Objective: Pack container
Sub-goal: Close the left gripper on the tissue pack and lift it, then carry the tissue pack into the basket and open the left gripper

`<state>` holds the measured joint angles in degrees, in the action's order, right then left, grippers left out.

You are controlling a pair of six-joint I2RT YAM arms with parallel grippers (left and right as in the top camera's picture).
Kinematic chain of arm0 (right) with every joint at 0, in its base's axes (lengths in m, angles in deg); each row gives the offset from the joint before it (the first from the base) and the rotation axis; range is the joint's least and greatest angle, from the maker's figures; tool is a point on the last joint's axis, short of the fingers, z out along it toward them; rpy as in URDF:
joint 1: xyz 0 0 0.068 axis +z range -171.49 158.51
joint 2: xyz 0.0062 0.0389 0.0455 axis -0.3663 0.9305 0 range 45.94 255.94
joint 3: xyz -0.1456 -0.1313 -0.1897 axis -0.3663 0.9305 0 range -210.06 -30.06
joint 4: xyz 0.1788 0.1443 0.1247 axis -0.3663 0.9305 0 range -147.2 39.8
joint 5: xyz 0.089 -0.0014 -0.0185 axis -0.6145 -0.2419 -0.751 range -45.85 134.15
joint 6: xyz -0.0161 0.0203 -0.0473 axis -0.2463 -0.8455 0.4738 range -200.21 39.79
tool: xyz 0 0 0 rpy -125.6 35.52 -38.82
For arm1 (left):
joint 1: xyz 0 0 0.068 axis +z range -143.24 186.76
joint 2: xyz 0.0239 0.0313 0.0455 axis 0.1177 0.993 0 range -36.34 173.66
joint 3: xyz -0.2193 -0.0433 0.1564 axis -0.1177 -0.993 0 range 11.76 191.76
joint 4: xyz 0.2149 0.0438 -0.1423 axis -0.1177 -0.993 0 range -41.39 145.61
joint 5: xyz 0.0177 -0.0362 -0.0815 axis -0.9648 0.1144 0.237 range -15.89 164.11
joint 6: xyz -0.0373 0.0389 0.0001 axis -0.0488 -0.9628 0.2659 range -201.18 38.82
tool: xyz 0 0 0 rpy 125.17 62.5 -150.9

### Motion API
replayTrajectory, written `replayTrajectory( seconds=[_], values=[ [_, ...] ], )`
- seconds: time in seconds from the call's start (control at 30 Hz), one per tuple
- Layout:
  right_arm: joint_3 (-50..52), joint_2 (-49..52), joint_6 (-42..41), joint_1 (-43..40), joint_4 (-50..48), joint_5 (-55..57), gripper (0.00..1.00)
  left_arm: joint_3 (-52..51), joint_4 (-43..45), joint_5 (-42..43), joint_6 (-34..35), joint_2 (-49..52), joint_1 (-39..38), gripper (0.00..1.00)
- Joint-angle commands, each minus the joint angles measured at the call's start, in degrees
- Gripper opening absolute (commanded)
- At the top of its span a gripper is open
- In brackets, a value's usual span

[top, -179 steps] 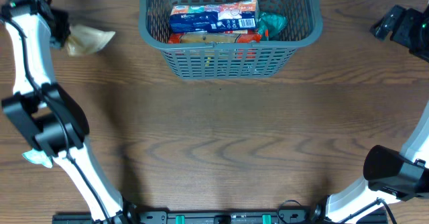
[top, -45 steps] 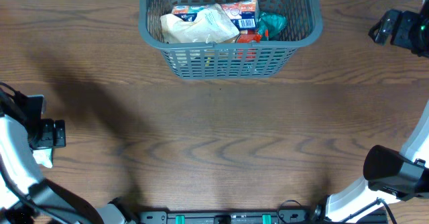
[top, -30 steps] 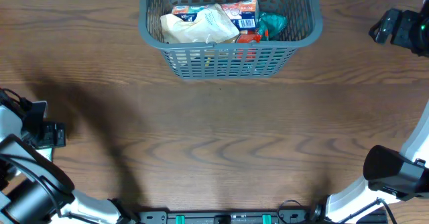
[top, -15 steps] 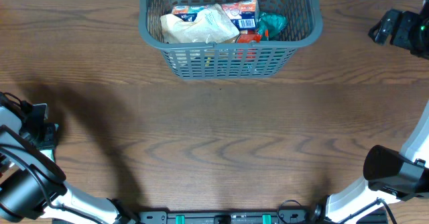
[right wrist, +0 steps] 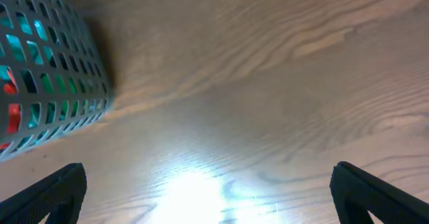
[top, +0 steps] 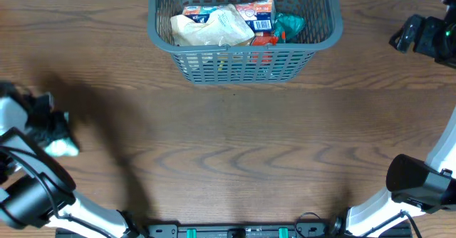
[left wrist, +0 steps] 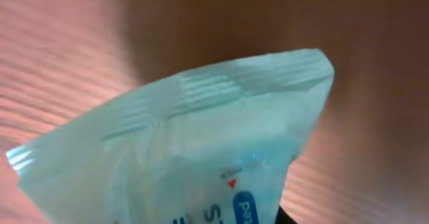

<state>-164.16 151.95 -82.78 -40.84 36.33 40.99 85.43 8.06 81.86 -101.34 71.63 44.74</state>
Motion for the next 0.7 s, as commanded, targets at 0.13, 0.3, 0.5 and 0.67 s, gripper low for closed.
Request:
replayTrajectory(
  seconds=[0.13,0.3,0.5,0.67],
  values=[
    [0.04,0.5,-0.66,0.7,0.46,-0.28,0.99,28.83,-19.43,3.45,12.22,-0.5,-15.1,0.06],
    [0.04,0.5,0.13,0.7,1.51,-0.28,0.99,52.7,-27.3,3.41,12.59,-0.5,-27.23,0.06],
    [0.04,0.5,0.98,0.7,2.32,-0.28,0.99,69.59,-25.27,3.39,1.97,-0.48,-43.04,0.06],
    [0.04,0.5,0.96,0.7,2.4,-0.31,0.99,70.16,-18.99,2.91,-19.93,0.22,-54.82,0.06]
  ],
)
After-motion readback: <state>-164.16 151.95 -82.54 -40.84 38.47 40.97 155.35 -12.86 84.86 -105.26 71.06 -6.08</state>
